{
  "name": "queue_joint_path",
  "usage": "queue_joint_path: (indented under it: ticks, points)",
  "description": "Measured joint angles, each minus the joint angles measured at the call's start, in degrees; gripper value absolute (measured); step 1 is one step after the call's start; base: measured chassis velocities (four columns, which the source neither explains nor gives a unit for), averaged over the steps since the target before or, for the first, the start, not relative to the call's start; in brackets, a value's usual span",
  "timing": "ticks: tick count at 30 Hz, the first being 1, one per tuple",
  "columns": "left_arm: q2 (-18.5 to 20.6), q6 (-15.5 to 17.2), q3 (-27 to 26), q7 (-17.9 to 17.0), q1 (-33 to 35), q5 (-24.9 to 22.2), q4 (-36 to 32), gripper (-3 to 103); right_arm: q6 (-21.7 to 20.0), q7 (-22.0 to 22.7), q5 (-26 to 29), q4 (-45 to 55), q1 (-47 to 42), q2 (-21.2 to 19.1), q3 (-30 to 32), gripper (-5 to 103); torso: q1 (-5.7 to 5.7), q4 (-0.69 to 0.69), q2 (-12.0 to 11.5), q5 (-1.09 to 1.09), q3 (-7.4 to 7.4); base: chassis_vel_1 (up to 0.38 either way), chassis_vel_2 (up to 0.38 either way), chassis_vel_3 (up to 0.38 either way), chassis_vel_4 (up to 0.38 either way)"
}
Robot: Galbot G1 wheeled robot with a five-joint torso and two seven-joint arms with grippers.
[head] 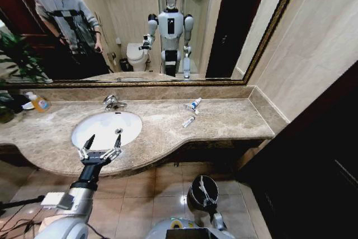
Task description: Pick up the trash from the sink and place it in the trash bin.
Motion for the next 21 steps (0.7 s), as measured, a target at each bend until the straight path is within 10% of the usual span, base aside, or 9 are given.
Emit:
queue_joint_path:
  ticks: [5, 21]
  points:
    - [0.0, 0.0, 0.0, 0.0, 0.0, 0.0, 0.0, 100, -1.7, -0.1, 3.2, -7.7, 5.9, 0.0, 0.2, -2, 0.0, 0.0, 0.0, 0.0, 0.0, 0.0, 0.0, 0.0, 0.0]
    - [0.0, 0.0, 0.0, 0.0, 0.0, 0.0, 0.0, 100, -13.0, -2.2, 10.0, -13.4, 9.0, -0.8, 0.4, 52, 0.0, 0.0, 0.0, 0.0, 0.0, 0.0, 0.0, 0.0, 0.0]
